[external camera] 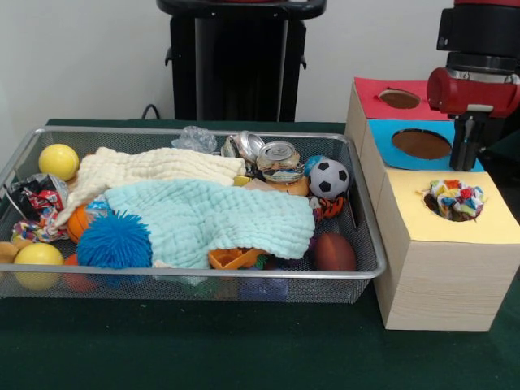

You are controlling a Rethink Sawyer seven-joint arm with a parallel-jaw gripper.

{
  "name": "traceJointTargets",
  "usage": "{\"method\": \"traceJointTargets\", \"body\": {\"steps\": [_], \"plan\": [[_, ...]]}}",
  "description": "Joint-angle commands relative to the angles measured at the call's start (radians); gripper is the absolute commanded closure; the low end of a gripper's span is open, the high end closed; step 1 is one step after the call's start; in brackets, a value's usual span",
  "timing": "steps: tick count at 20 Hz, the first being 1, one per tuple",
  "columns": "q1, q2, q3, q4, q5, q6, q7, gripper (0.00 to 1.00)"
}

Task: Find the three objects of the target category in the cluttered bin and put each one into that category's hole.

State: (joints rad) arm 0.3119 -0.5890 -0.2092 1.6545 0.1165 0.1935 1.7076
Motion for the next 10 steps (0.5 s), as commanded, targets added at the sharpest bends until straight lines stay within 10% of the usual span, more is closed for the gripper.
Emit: {"method": "traceJointTargets", "body": {"steps": [1,10], "plan": [[0.019,0.064,-0.028,-0.040,0.051,-0.040,0.240,1.00],[0.033,0.080,-0.078,-0.073,0.109,-0.069,0.256,1.00]]}}
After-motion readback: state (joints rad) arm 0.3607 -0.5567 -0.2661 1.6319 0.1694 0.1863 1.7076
